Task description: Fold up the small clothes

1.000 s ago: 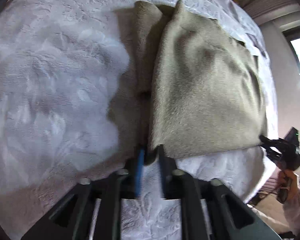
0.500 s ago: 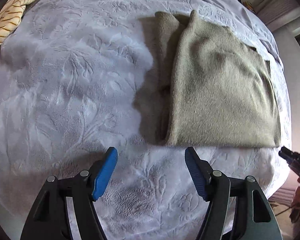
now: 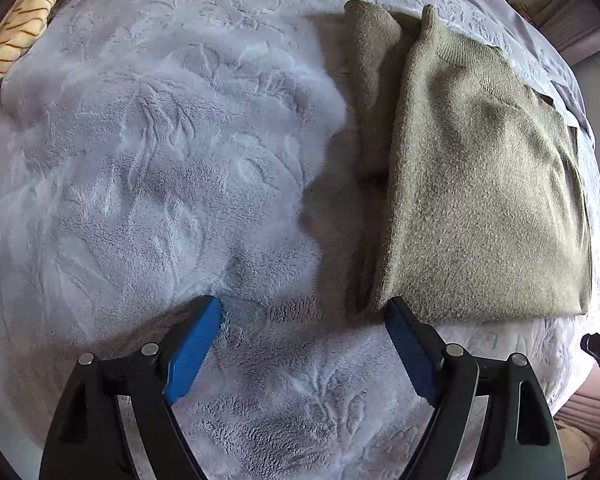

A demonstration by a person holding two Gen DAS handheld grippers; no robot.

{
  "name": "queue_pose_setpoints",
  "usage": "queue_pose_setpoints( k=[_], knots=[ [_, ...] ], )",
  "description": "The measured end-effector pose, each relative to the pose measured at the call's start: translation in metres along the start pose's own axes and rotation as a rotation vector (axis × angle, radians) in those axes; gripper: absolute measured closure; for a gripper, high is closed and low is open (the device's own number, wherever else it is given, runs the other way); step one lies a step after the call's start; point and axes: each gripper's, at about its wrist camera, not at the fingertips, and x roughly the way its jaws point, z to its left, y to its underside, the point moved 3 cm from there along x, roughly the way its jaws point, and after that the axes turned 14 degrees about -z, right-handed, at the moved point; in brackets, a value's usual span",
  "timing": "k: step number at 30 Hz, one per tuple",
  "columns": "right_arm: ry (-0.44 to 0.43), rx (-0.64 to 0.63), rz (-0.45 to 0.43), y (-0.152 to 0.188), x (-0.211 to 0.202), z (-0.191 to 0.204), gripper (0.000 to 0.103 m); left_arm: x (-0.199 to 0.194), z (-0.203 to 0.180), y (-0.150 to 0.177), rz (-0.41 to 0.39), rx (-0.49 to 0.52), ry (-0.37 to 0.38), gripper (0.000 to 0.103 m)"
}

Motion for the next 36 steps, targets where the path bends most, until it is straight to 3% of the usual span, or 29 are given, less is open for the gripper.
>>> queue_pose_setpoints(
  k=[5, 11, 27, 31, 36],
  knots=[
    [-0.008, -0.065, 0.016, 0.005, 0.001, 0.021, 0.060, -0.004, -0.002, 0.003, 0.005, 0.014, -0.015, 0.018],
    [-0.026, -0.108, 0.039, 0.010, 0.006, 0.041, 0.052, -0.024, -0.006, 0.009, -0.007, 0.028, -0.001, 0.018],
    [-0.058, -0.112, 0.087, 0.022, 0.019, 0.055, 0.051, -0.040, -0.032, 0.002, -0.020, 0.022, 0.032, 0.018],
    [-0.085, -0.077, 0.103, 0.023, 0.025, 0.055, 0.051, -0.041, -0.037, 0.002, -0.020, -0.005, 0.064, 0.018],
    [-0.137, 0.003, 0.132, 0.022, 0.042, 0.056, 0.051, -0.042, -0.042, 0.005, -0.012, -0.082, 0.196, 0.018]
  ],
)
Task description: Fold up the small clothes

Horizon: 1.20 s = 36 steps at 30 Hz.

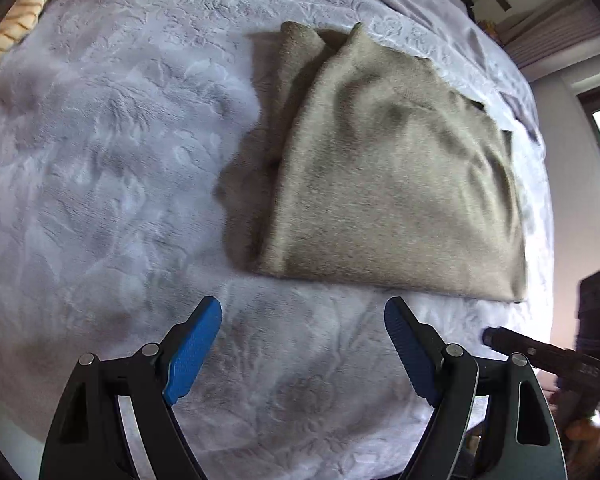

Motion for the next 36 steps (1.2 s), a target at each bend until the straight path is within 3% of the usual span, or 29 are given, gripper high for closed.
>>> queue_pose_setpoints(
  k=[9, 16, 20, 21, 23, 30, 33, 36],
  knots=[
    [-0.235, 0.267, 0.018, -0.010, 0.053, -0.004, 0.050, 0.006, 0.007, 0.013, 0.017, -0.188, 0.141, 0.018],
    [-0.318, 0.490, -0.035, -0.009, 0.082, -0.028, 0.050, 0.018, 0.007, 0.021, 0.019, -0.292, 0.222, 0.018],
    [-0.378, 0.581, -0.068, -0.016, 0.085, -0.038, 0.050, 0.031, 0.005, 0.025, 0.025, -0.421, 0.307, 0.018],
    [-0.387, 0.587, -0.073, -0.018, 0.085, -0.038, 0.053, 0.032, 0.005, 0.025, 0.024, -0.442, 0.318, 0.018],
    [-0.394, 0.557, -0.080, -0.026, 0.083, -0.034, 0.092, 0.036, 0.001, 0.026, 0.018, -0.486, 0.344, 0.018],
    [-0.466, 0.401, -0.110, -0.049, 0.051, -0.008, 0.094, 0.047, -0.019, 0.011, -0.062, -0.575, 0.426, 0.018],
    [-0.455, 0.367, -0.095, -0.050, 0.049, -0.005, 0.094, 0.053, -0.021, -0.003, -0.125, -0.602, 0.400, 0.018],
    [-0.441, 0.360, -0.077, -0.045, 0.054, -0.003, 0.094, 0.060, -0.027, -0.018, -0.161, -0.549, 0.333, 0.018]
  ],
)
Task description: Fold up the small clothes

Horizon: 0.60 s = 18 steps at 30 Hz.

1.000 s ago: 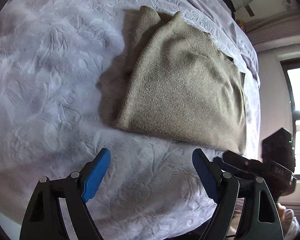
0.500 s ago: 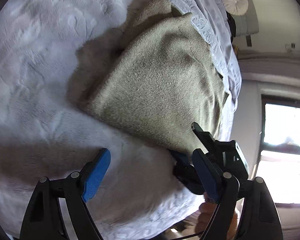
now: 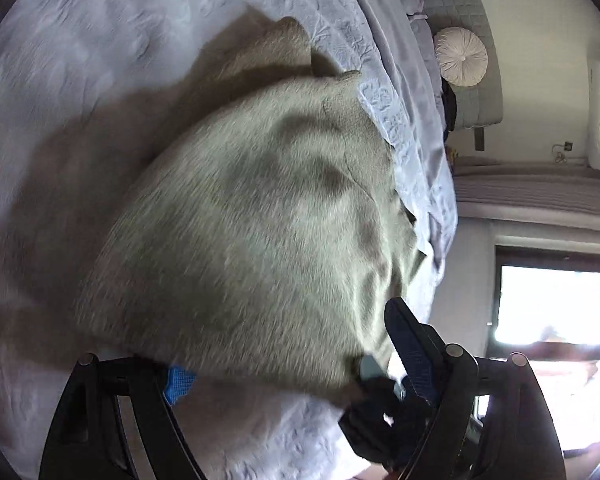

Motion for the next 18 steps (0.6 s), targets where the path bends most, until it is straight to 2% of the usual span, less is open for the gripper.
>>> queue_pose_setpoints(
  k=[4, 5, 7, 8, 9, 12, 16, 18],
  knots=[
    [0.021, -0.002, 0.025, 0.008, 0.005, -0.009, 0.094, 0.006, -0.008, -0.012, -0.056, 0.090, -0.067, 0.020],
    [0.025, -0.002, 0.032, 0.009, 0.005, -0.012, 0.094, 0.007, -0.010, -0.014, -0.073, 0.121, -0.093, 0.028],
    [0.037, -0.010, 0.045, 0.011, 0.005, -0.015, 0.094, 0.009, -0.007, -0.017, -0.081, 0.179, -0.140, 0.051],
    [0.042, -0.017, 0.051, 0.012, 0.006, -0.015, 0.094, 0.013, -0.006, -0.017, -0.073, 0.215, -0.176, 0.075],
    [0.047, -0.022, 0.057, 0.012, 0.008, -0.016, 0.094, 0.015, -0.005, -0.018, -0.066, 0.241, -0.197, 0.084],
    [0.079, -0.060, 0.100, 0.014, 0.012, -0.012, 0.094, 0.013, -0.008, -0.017, -0.090, 0.328, -0.219, 0.089],
    [0.180, -0.172, 0.177, 0.013, 0.000, 0.001, 0.090, 0.005, -0.036, 0.001, -0.146, 0.633, -0.293, 0.089],
    [0.217, -0.232, 0.182, 0.009, -0.005, 0.013, 0.090, 0.004, -0.044, 0.006, -0.156, 0.721, -0.309, 0.089]
  ],
)
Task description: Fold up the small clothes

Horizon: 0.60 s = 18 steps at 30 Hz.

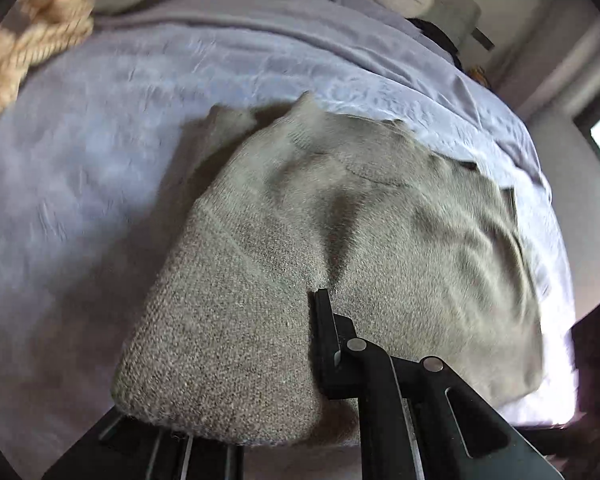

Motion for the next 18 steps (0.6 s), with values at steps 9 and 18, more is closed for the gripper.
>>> queue_pose_setpoints(
  k=[9, 18],
  knots=[
    [0.138, -0.294, -0.030, -0.078, -0.026, 0.071, 0.032, -0.002, -0.011, -0.003, -0.014, 0.141, -0.020, 0.089],
    [0.313, -0.613, 0.312, -0.111, 0.081, 0.156, 0.022, -0.011, -0.033, 0.013, -0.079, 0.394, -0.045, 0.089]
  ],
)
